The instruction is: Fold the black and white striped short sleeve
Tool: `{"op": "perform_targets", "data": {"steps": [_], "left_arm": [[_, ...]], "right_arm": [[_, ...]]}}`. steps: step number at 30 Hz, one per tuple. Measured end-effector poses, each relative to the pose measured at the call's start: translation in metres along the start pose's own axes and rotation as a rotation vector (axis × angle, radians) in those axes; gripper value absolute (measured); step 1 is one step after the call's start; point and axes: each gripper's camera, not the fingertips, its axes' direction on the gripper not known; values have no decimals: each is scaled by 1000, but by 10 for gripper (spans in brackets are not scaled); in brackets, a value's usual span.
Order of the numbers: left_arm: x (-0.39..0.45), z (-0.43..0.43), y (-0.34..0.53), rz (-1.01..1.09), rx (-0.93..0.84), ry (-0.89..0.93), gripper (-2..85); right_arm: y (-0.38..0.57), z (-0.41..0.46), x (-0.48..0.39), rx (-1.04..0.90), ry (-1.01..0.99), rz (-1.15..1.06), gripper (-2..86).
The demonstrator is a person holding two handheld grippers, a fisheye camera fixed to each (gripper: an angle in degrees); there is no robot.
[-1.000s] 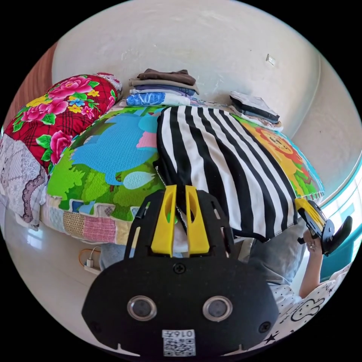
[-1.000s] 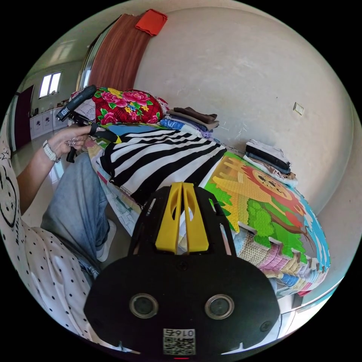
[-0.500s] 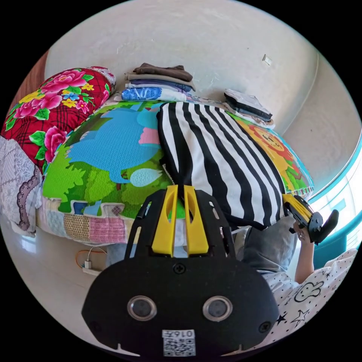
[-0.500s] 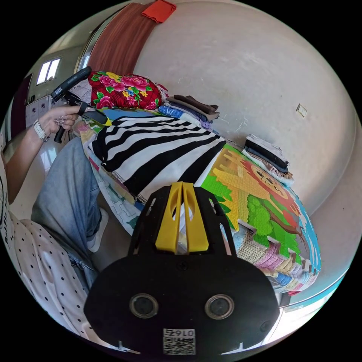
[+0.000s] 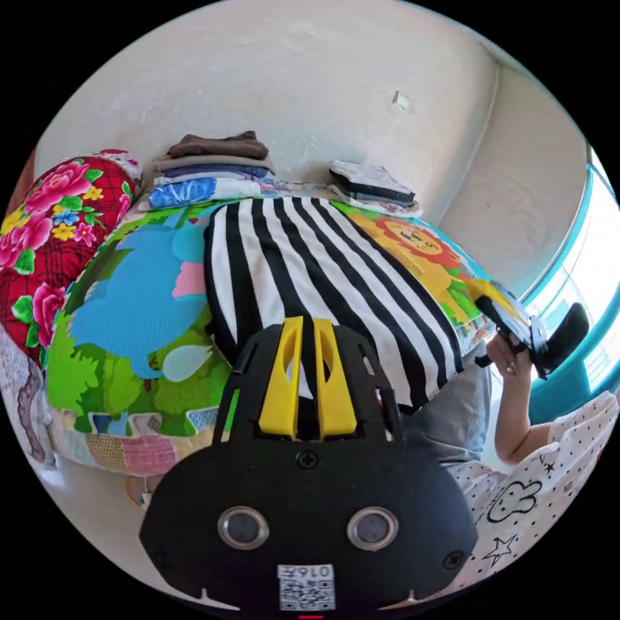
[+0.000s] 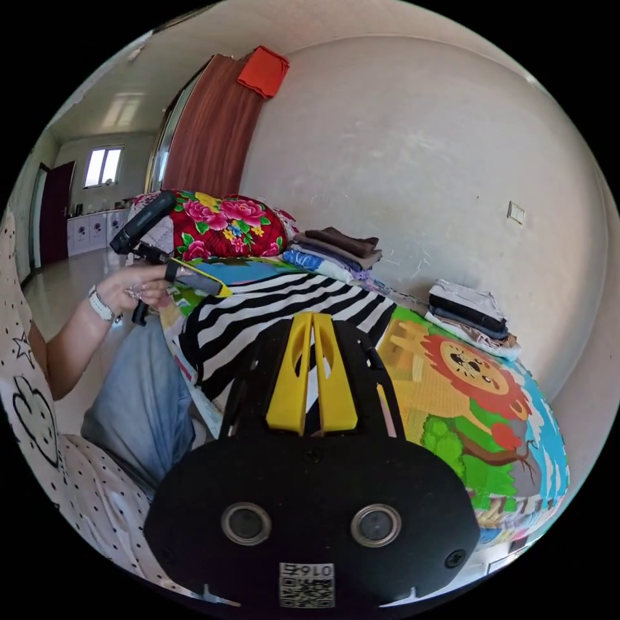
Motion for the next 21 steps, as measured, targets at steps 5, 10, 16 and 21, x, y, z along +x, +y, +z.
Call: {"op": "perform_targets", "data": {"steps": [5, 10, 16, 21], "left_arm": [[-16, 6, 1, -19, 3, -35, -1], [-69, -28, -53, -48, 217, -7, -1], [-168, 25, -217, -120, 132, -22, 53], [-227, 133, -283, -153, -41, 97, 73]], "right_arm": [[-66, 37, 43, 13, 33, -63, -3], [-156, 85, 100, 32, 27, -126, 0], [-308, 233, 193, -98, -179, -82, 35], [-370, 379, 249, -268, -282, 3, 92]]}}
